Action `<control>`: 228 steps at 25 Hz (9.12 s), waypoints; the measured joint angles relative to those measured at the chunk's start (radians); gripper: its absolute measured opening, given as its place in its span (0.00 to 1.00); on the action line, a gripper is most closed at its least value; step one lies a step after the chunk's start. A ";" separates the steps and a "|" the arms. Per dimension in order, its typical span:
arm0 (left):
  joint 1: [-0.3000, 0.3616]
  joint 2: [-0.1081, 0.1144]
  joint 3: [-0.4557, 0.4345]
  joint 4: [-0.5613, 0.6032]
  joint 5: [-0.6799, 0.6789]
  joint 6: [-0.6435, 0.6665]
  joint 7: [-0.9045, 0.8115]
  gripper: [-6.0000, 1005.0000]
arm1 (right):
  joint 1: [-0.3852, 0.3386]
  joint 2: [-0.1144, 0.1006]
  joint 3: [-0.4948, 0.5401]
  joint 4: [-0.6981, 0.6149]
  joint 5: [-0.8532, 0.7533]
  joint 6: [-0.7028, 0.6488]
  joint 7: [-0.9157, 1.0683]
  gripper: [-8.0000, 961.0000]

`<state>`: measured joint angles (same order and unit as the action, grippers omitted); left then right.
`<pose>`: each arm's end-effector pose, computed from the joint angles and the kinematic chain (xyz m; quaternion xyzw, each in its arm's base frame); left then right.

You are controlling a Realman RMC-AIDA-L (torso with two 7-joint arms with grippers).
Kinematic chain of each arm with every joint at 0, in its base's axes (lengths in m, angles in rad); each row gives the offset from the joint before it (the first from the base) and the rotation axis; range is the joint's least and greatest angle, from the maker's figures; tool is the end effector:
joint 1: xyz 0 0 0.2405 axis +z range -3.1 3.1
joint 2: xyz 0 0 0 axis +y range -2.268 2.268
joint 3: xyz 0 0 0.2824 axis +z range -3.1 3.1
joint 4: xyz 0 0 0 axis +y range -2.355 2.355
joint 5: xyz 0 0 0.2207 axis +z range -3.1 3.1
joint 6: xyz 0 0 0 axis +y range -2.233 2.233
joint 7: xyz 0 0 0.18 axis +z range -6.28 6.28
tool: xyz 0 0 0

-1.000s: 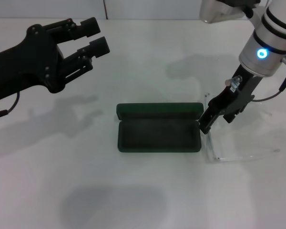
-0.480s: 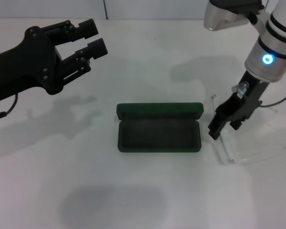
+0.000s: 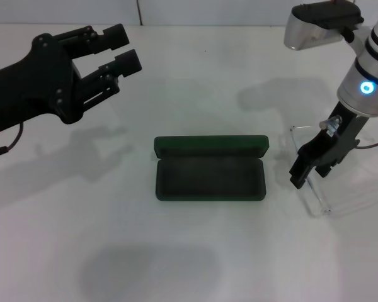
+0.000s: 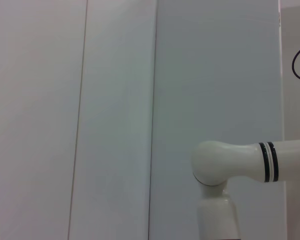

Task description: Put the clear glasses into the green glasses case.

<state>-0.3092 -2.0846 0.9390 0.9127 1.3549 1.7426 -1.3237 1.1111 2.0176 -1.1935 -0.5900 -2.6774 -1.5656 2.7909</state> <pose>-0.2145 0.3229 0.0269 -0.8762 -0.0727 -0.4482 0.1614 0.1895 0.4278 -0.0708 -0.8234 0.4910 -0.2657 0.1018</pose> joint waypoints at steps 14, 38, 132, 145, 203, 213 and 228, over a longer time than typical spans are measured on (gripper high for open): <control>0.004 -0.001 -0.003 0.000 0.003 0.000 0.013 0.37 | 0.003 0.003 0.000 -0.005 0.002 0.022 -0.004 0.45; 0.006 0.000 -0.005 -0.023 -0.002 0.000 0.022 0.36 | -0.006 0.008 -0.002 -0.006 0.008 0.037 -0.002 0.25; -0.124 0.005 0.058 -0.299 -0.094 0.100 -0.093 0.17 | -0.783 0.007 -0.301 -0.788 1.177 0.058 -1.461 0.13; -0.109 0.017 0.038 -0.325 -0.170 0.102 -0.068 0.17 | -0.783 0.006 -0.326 -0.776 1.177 0.052 -1.461 0.13; -0.156 0.006 0.042 -0.371 0.043 0.124 -0.056 0.16 | -0.783 0.007 -0.337 -0.767 1.217 0.060 -1.501 0.13; -0.173 0.002 0.077 -0.371 0.053 0.125 -0.052 0.16 | -0.778 0.008 -0.337 -0.761 1.217 0.064 -1.503 0.13; -0.167 0.014 0.086 -0.373 0.016 0.151 -0.041 0.16 | -0.783 0.009 -0.333 -0.752 1.217 0.069 -1.506 0.13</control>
<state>-0.4760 -2.0702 1.0252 0.5399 1.3710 1.8932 -1.3652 0.3284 2.0264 -1.5261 -1.3418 -1.4604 -1.4971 1.2854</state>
